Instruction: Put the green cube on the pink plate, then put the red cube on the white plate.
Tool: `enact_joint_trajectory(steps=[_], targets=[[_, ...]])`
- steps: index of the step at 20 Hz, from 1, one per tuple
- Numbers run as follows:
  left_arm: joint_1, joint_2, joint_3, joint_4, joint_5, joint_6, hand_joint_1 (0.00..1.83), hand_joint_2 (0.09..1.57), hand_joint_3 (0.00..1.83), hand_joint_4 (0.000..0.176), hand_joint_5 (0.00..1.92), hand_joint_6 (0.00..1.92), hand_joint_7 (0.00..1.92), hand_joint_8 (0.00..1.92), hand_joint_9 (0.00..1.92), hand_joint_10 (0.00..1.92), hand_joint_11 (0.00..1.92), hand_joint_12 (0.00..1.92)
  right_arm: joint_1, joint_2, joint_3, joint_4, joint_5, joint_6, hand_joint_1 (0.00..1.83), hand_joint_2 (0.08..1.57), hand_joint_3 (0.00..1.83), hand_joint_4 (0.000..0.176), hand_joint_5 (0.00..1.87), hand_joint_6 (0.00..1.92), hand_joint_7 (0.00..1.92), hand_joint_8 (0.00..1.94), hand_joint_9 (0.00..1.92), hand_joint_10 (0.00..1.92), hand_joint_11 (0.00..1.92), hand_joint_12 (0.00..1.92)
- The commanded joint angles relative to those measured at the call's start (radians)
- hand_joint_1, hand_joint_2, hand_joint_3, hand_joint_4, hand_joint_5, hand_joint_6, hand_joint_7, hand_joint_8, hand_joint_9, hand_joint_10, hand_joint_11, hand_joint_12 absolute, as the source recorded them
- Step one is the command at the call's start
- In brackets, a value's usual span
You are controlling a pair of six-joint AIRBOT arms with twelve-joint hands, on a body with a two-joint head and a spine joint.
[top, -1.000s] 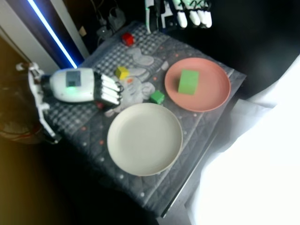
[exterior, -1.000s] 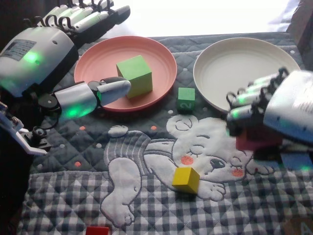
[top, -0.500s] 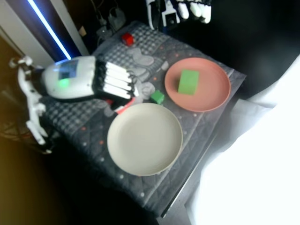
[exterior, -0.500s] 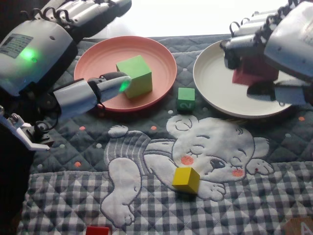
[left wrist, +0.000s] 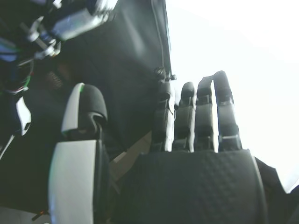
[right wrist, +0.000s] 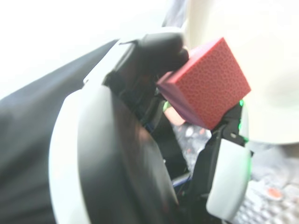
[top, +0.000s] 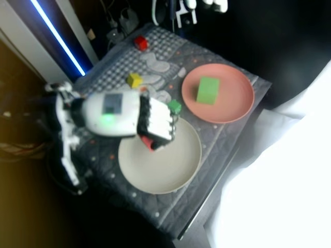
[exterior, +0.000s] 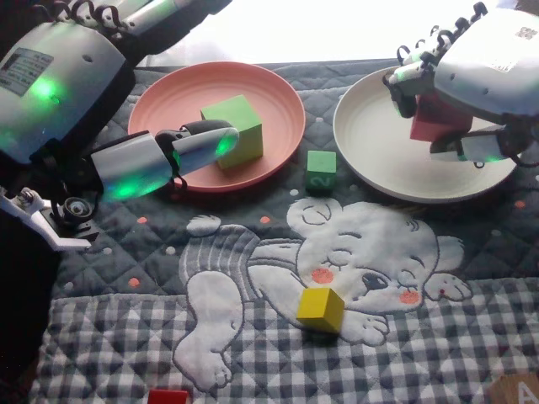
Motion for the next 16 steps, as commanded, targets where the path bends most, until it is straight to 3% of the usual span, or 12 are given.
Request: enact_joint_trajectory(steps=[1, 4, 6, 7, 8, 9, 10, 11, 12, 13, 14, 16], targets=[[-0.014, 0.005, -0.002, 0.014, -0.128, -0.003, 0.54, 1.14, 0.00, 0.058, 0.28, 0.00, 0.17, 0.00, 0.13, 0.00, 0.00, 0.66, 0.016, -0.004, 0.010, 0.021, -0.084, -0.004, 1.33, 1.27, 0.00, 0.000, 0.72, 1.19, 0.68, 1.57, 0.60, 1.70, 0.59, 1.89], [-0.015, 0.005, -0.002, 0.017, -0.128, -0.003, 0.55, 1.14, 0.00, 0.071, 0.29, 0.00, 0.17, 0.00, 0.13, 0.00, 0.00, 0.66, 0.016, -0.023, 0.028, 0.021, -0.055, -0.004, 1.33, 1.25, 0.00, 0.000, 0.76, 1.20, 0.71, 1.51, 0.63, 1.65, 0.59, 1.86], [-0.015, 0.005, -0.002, 0.017, -0.128, -0.003, 0.58, 1.15, 0.00, 0.058, 0.31, 0.01, 0.19, 0.00, 0.15, 0.01, 0.00, 0.67, 0.016, -0.030, 0.028, 0.021, -0.054, -0.004, 1.35, 1.22, 0.00, 0.000, 0.66, 1.35, 0.79, 1.28, 0.75, 1.48, 0.56, 1.57], [-0.014, 0.005, -0.001, 0.017, -0.128, -0.003, 0.57, 1.14, 0.00, 0.063, 0.31, 0.00, 0.19, 0.01, 0.15, 0.01, 0.00, 0.67, 0.016, -0.032, 0.027, 0.021, -0.054, -0.004, 1.33, 1.13, 0.00, 0.000, 0.47, 0.86, 0.53, 0.77, 0.50, 0.99, 0.35, 1.47], [-0.014, 0.005, -0.001, 0.017, -0.127, -0.003, 0.56, 1.14, 0.00, 0.062, 0.31, 0.00, 0.19, 0.00, 0.15, 0.00, 0.00, 0.65, 0.016, -0.033, 0.024, 0.021, -0.054, -0.004, 1.23, 1.06, 0.00, 0.000, 0.36, 0.58, 0.40, 0.36, 0.30, 0.60, 0.07, 1.40], [-0.014, 0.005, -0.001, 0.016, -0.127, -0.003, 0.56, 1.14, 0.00, 0.054, 0.31, 0.00, 0.19, 0.00, 0.16, 0.01, 0.00, 0.69, 0.016, -0.032, 0.019, 0.021, -0.054, -0.004, 1.14, 1.02, 0.00, 0.000, 0.32, 0.38, 0.35, 0.13, 0.24, 0.37, 0.01, 1.30], [-0.013, 0.005, -0.001, 0.016, -0.128, -0.003, 0.57, 1.15, 0.00, 0.048, 0.31, 0.00, 0.20, 0.00, 0.16, 0.01, 0.00, 0.70, 0.016, -0.025, 0.009, 0.021, -0.055, -0.004, 0.99, 0.97, 0.00, 0.000, 0.24, 0.22, 0.25, 0.03, 0.14, 0.21, 0.00, 0.98], [-0.013, 0.005, -0.001, 0.015, -0.128, -0.003, 0.57, 1.15, 0.00, 0.050, 0.32, 0.00, 0.20, 0.00, 0.16, 0.01, 0.00, 0.70, 0.016, -0.020, 0.003, 0.021, -0.056, -0.004, 0.95, 0.95, 0.00, 0.000, 0.20, 0.16, 0.17, 0.01, 0.09, 0.14, 0.00, 0.74], [-0.011, 0.005, -0.001, 0.015, -0.130, -0.003, 0.58, 1.15, 0.00, 0.041, 0.32, 0.01, 0.21, 0.01, 0.17, 0.01, 0.00, 0.70, 0.016, -0.010, -0.009, 0.021, -0.066, -0.004, 0.93, 0.94, 0.00, 0.000, 0.18, 0.11, 0.10, 0.01, 0.04, 0.09, 0.00, 0.54], [-0.010, 0.005, -0.001, 0.013, -0.133, -0.003, 0.58, 1.16, 0.00, 0.047, 0.33, 0.00, 0.20, 0.00, 0.16, 0.00, 0.00, 0.68, 0.016, -0.001, -0.019, 0.021, -0.078, -0.004, 0.93, 0.95, 0.00, 0.000, 0.15, 0.08, 0.07, 0.00, 0.01, 0.05, 0.00, 0.43], [-0.009, 0.005, -0.002, 0.012, -0.136, -0.003, 0.58, 1.16, 0.00, 0.043, 0.33, 0.00, 0.21, 0.00, 0.16, 0.00, 0.00, 0.68, 0.016, 0.014, -0.034, 0.021, -0.095, -0.004, 0.92, 0.95, 0.00, 0.001, 0.13, 0.05, 0.05, 0.00, 0.00, 0.02, 0.00, 0.39], [-0.003, 0.005, -0.002, 0.005, -0.148, -0.003, 0.57, 1.15, 0.00, 0.042, 0.32, 0.00, 0.20, 0.00, 0.15, 0.00, 0.00, 0.68, 0.006, 0.049, -0.074, 0.021, -0.159, -0.004, 0.81, 0.97, 0.00, 0.045, 0.10, 0.03, 0.00, 0.00, 0.00, 0.00, 0.00, 0.33]])
